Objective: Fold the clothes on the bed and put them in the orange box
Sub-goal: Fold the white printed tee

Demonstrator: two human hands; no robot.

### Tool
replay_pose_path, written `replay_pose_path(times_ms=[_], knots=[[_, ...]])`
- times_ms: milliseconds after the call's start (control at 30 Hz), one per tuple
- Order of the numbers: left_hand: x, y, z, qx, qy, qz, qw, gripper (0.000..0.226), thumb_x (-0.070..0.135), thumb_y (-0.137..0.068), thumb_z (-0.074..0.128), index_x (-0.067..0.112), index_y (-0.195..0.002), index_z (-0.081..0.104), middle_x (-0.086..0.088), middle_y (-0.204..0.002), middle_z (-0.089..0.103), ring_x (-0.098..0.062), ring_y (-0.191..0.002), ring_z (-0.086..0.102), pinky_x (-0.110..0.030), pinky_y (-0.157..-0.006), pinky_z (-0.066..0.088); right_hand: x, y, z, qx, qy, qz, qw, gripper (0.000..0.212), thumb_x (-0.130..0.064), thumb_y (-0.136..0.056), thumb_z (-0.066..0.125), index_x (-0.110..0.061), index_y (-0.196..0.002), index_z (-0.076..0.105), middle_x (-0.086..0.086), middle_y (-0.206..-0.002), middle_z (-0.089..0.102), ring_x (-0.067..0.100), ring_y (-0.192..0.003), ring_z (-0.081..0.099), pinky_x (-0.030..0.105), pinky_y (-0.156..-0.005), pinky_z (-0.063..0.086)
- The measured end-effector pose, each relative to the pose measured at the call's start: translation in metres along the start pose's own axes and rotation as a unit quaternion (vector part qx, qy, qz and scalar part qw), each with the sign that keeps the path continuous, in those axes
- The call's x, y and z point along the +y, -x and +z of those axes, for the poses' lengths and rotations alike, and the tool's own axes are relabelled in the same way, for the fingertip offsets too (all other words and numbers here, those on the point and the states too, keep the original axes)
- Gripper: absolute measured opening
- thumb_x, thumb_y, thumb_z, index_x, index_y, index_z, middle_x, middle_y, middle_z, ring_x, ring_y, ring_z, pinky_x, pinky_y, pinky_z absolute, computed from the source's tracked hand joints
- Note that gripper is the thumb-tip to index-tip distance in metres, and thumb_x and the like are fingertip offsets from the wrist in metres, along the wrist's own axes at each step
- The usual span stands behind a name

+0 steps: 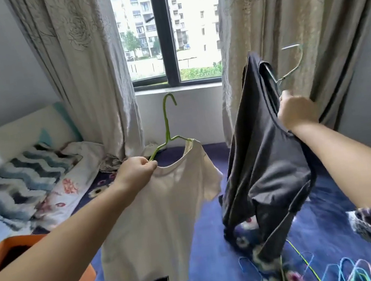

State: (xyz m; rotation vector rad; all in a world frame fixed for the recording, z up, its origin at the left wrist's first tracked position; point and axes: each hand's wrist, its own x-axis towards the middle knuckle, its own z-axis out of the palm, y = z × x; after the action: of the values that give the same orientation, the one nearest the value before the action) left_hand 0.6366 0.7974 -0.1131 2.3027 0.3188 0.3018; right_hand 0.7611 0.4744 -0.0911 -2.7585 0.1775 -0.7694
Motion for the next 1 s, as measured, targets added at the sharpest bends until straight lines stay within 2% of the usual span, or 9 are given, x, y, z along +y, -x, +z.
replay_pose_path(times_ms=[133, 233, 300, 433, 533, 633, 767, 867, 1000], knots=[[-0.008, -0.012, -0.004, -0.006, -0.007, 0.012, 1.000, 0.041, 0.019, -0.091, 0.055, 0.012, -0.054, 0.038, -0.001, -0.053, 0.032, -0.016, -0.053, 0.030, -0.031, -0.053, 0.021, 0.003, -0.001, 0.055, -0.258, 0.037, 0.077, 0.962, 0.051, -0.037, -0.093, 0.036, -0.002, -0.129, 0.044, 0.020, -0.133, 0.047, 0.034, -0.121, 0.047, 0.037, -0.094, 0.039], [-0.012, -0.017, -0.012, -0.042, -0.017, 0.039, 0.998, 0.042, 0.020, -0.090, 0.056, 0.014, -0.052, 0.039, 0.001, -0.051, 0.032, -0.015, -0.052, 0.030, -0.030, -0.052, 0.021, -0.017, 0.024, 0.071, -0.369, 0.018, -0.048, 0.928, 0.027, -0.029, -0.094, 0.044, -0.006, -0.092, 0.060, 0.012, -0.097, 0.060, 0.021, -0.093, 0.056, 0.024, -0.072, 0.036], [-0.015, -0.019, -0.018, -0.079, -0.009, 0.058, 0.995, 0.045, 0.021, -0.089, 0.059, 0.019, -0.047, 0.043, 0.007, -0.046, 0.033, -0.011, -0.050, 0.030, -0.026, -0.050, 0.021, -0.044, 0.045, 0.068, -0.352, -0.122, -0.128, 0.919, 0.018, -0.021, -0.096, 0.045, -0.013, -0.093, 0.061, 0.005, -0.094, 0.060, 0.017, -0.091, 0.054, 0.025, -0.074, 0.036], [-0.010, -0.014, -0.030, -0.161, 0.002, 0.113, 0.980, 0.041, 0.034, -0.081, 0.063, 0.020, -0.050, 0.041, 0.011, -0.045, 0.028, -0.006, -0.043, 0.025, -0.022, -0.045, 0.019, -0.109, 0.080, 0.017, -0.312, -0.374, -0.187, 0.853, 0.039, -0.023, -0.097, 0.043, -0.010, -0.134, 0.044, 0.000, -0.120, 0.054, 0.008, -0.110, 0.048, 0.018, -0.097, 0.034], [-0.004, -0.007, -0.038, -0.200, -0.007, 0.171, 0.965, 0.046, 0.025, -0.089, 0.059, 0.019, -0.047, 0.042, 0.011, -0.045, 0.028, -0.006, -0.043, 0.025, -0.020, -0.043, 0.020, -0.134, 0.097, -0.008, -0.295, -0.365, -0.172, 0.866, 0.040, -0.032, -0.098, 0.037, 0.000, -0.098, 0.062, 0.002, -0.079, 0.059, 0.014, -0.077, 0.054, 0.032, -0.082, 0.045], [-0.005, -0.001, -0.051, -0.256, -0.034, 0.245, 0.935, 0.046, 0.032, -0.088, 0.060, 0.019, -0.048, 0.042, 0.010, -0.047, 0.030, -0.007, -0.046, 0.026, -0.020, -0.045, 0.023, -0.143, 0.109, -0.017, -0.224, -0.381, -0.089, 0.892, 0.051, -0.034, -0.097, 0.043, -0.009, -0.053, 0.052, -0.008, -0.040, 0.047, 0.013, -0.049, 0.044, 0.028, -0.061, 0.039], [-0.020, -0.004, -0.062, -0.242, -0.095, 0.333, 0.906, 0.050, 0.041, -0.087, 0.056, 0.021, -0.049, 0.031, 0.007, -0.045, 0.029, -0.011, -0.050, 0.025, -0.020, -0.048, 0.022, -0.127, 0.116, -0.030, -0.108, -0.330, 0.007, 0.938, 0.052, -0.027, -0.098, 0.040, -0.009, -0.049, 0.049, -0.006, -0.031, 0.043, 0.016, -0.051, 0.043, 0.031, -0.066, 0.037], [-0.038, -0.012, -0.065, -0.208, -0.107, 0.397, 0.887, 0.039, 0.066, -0.066, 0.040, 0.030, -0.051, 0.038, 0.009, -0.047, 0.035, -0.012, -0.050, 0.028, -0.020, -0.048, 0.025, -0.097, 0.122, -0.035, -0.052, -0.324, 0.094, 0.940, 0.053, -0.027, -0.098, 0.039, -0.012, -0.048, 0.047, -0.011, -0.029, 0.044, 0.015, -0.053, 0.044, 0.028, -0.069, 0.036], [-0.043, -0.021, -0.059, -0.205, -0.088, 0.423, 0.878, 0.044, 0.069, -0.063, 0.037, 0.026, -0.051, 0.033, 0.011, -0.046, 0.038, -0.011, -0.047, 0.031, -0.020, -0.047, 0.028, -0.075, 0.143, -0.041, 0.001, -0.292, 0.199, 0.936, 0.051, -0.031, -0.097, 0.038, -0.012, -0.051, 0.048, -0.012, -0.027, 0.044, 0.016, -0.053, 0.045, 0.029, -0.059, 0.035]])
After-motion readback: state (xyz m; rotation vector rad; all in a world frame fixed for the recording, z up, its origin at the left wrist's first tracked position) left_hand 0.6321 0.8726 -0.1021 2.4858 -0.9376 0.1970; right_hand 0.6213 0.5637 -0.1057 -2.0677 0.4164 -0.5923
